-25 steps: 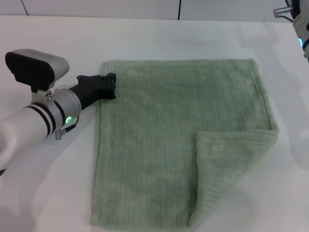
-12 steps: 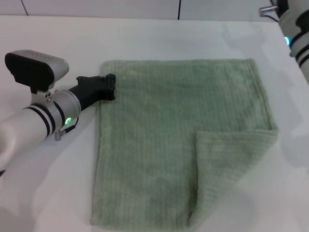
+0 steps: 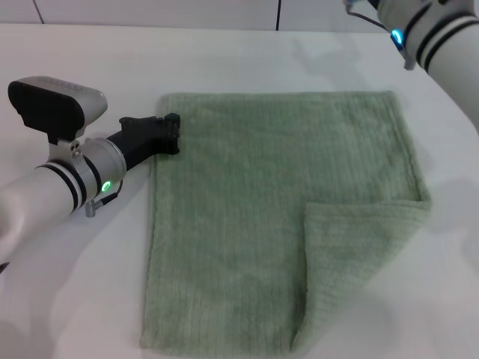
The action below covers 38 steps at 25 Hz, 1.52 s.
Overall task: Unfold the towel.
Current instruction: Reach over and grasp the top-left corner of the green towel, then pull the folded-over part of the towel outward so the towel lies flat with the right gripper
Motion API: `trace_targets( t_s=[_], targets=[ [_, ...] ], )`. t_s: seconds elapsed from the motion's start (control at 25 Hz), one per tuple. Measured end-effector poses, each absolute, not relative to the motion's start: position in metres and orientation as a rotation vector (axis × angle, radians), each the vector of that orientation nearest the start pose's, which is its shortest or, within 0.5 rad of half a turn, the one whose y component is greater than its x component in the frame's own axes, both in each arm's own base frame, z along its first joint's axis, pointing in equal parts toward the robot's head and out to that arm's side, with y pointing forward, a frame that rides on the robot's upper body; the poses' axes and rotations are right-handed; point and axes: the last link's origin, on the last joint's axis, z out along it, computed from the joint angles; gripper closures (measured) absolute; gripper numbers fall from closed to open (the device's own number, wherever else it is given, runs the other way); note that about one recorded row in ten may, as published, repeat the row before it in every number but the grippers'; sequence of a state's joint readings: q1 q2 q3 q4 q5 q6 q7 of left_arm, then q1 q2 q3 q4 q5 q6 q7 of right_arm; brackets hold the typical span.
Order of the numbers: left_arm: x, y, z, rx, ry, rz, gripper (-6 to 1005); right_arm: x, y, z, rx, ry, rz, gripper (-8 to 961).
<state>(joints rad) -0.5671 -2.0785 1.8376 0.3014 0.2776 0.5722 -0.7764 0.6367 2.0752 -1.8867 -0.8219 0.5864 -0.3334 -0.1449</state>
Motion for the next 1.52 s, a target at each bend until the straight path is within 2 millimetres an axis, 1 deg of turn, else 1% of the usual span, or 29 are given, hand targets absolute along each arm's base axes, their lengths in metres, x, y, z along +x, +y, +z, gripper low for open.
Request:
trace_targets(
  t_s=[0.04, 0.08, 0.2, 0.24, 0.28, 0.32, 0.44, 0.48, 0.52, 0.56, 0.64, 0.8, 0.84, 0.96, 1.04, 1.16, 1.4, 1.44, 1.52],
  targets=[
    [-0.293, 0.375, -0.084, -2.098, -0.865, -0.465, 1001, 0.13, 0.446, -0.037, -1.918, 0.483, 0.665, 181],
    [-0.293, 0.375, -0.084, -2.098, -0.865, -0.465, 1001, 0.13, 0.446, -0.037, -1.918, 0.483, 0.665, 181],
    [-0.292, 0.375, -0.084, -2.098, -0.865, -0.467, 1001, 0.117, 0.447, -0.034, -1.972, 0.528, 0.619, 183],
    [-0.292, 0.375, -0.084, -2.098, -0.866, -0.468, 1001, 0.109, 0.447, -0.031, -2.003, 0.552, 0.591, 183],
    [-0.292, 0.375, -0.084, -2.098, -0.866, -0.468, 1001, 0.109, 0.447, -0.031, -2.003, 0.552, 0.591, 183],
    [-0.292, 0.375, -0.084, -2.098, -0.866, -0.468, 1001, 0.105, 0.446, -0.029, -2.017, 0.559, 0.58, 184],
    [-0.292, 0.374, -0.084, -2.1, -0.865, -0.466, 1001, 0.089, 0.443, -0.024, -2.09, 0.59, 0.511, 185],
    [-0.292, 0.374, -0.084, -2.1, -0.865, -0.466, 1001, 0.089, 0.443, -0.024, -2.09, 0.59, 0.511, 185],
    [-0.292, 0.374, -0.085, -2.102, -0.865, -0.465, 1001, 0.081, 0.44, -0.021, -2.125, 0.597, 0.479, 186],
    [-0.292, 0.374, -0.085, -2.104, -0.864, -0.463, 1001, 0.081, 0.44, -0.021, -2.125, 0.597, 0.479, 186],
    [-0.292, 0.373, -0.085, -2.107, -0.862, -0.463, 1001, 0.071, 0.436, -0.021, -2.178, 0.61, 0.426, 187],
    [-0.292, 0.373, -0.085, -2.108, -0.861, -0.463, 1001, 0.064, 0.434, -0.021, -2.223, 0.63, 0.367, 189],
    [-0.292, 0.373, -0.085, -2.108, -0.863, -0.463, 1001, 0.06, 0.433, -0.023, -2.261, 0.651, 0.315, 189],
    [-0.292, 0.373, -0.085, -2.107, -0.868, -0.465, 1001, 0.056, 0.43, -0.025, -2.297, 0.662, 0.267, 190],
    [-0.292, 0.373, -0.085, -2.107, -0.87, -0.467, 1001, 0.051, 0.424, -0.027, -2.362, 0.673, 0.188, 191],
    [-0.292, 0.373, -0.085, -2.109, -0.868, -0.466, 1001, 0.047, 0.42, -0.028, -2.414, 0.683, 0.139, 192],
    [-0.291, 0.373, -0.085, -2.112, -0.865, -0.467, 1001, 0.044, 0.408, -0.029, -2.544, 0.706, -0.05, 195],
    [-0.291, 0.373, -0.085, -2.114, -0.862, -0.468, 1001, 0.044, 0.403, -0.031, -2.571, 0.711, -0.109, 195],
    [-0.291, 0.373, -0.085, -2.114, -0.862, -0.468, 1001, 0.045, 0.402, -0.032, -2.584, 0.714, -0.141, 196]
  ],
)
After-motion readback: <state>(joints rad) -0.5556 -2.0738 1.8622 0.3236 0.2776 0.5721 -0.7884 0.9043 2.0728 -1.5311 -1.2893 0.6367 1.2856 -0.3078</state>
